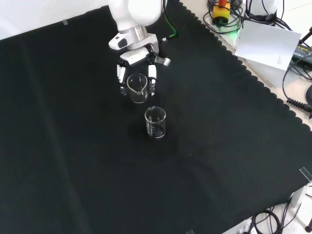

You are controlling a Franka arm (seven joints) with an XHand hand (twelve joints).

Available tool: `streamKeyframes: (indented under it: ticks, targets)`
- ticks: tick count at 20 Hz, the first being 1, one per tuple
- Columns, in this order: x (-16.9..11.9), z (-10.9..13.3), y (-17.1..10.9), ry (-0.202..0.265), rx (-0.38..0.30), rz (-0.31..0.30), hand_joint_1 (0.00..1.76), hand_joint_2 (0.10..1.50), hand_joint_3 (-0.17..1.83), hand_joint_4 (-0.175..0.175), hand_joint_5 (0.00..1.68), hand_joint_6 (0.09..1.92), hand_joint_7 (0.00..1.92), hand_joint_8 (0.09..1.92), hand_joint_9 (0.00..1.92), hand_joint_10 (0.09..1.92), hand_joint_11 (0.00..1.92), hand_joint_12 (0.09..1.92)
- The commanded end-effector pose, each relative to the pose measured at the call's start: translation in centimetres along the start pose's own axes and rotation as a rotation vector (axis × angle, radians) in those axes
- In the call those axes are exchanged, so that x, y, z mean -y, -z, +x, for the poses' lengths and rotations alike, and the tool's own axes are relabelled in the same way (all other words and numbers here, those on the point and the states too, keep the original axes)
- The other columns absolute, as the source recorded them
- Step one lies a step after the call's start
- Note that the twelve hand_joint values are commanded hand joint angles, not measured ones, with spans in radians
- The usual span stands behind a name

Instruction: Place the beaker back on the table.

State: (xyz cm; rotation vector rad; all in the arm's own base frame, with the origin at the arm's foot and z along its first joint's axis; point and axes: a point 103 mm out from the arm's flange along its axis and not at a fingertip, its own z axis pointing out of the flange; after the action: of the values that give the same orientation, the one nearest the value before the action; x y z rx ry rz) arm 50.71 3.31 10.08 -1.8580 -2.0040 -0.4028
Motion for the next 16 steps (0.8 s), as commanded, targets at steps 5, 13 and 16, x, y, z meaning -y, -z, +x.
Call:
streamKeyframes:
  ticks: [5,13,16]
  targets:
    - [-0.9,-1.2,-2.3,-0.024,-0.114,-0.026,1.11,0.74,0.53,0.175,1.23,0.70,1.58,0.09,1.50,0.09,1.15,0.87]
    - [-1.4,-1.7,-2.4,-0.030,-0.126,-0.032,1.11,0.75,0.52,0.175,1.23,0.69,1.57,0.09,1.50,0.09,1.15,0.86]
    - [-1.4,-1.9,-2.6,-0.029,-0.129,-0.025,1.11,0.75,0.52,0.175,1.23,0.69,1.57,0.09,1.50,0.09,1.15,0.86]
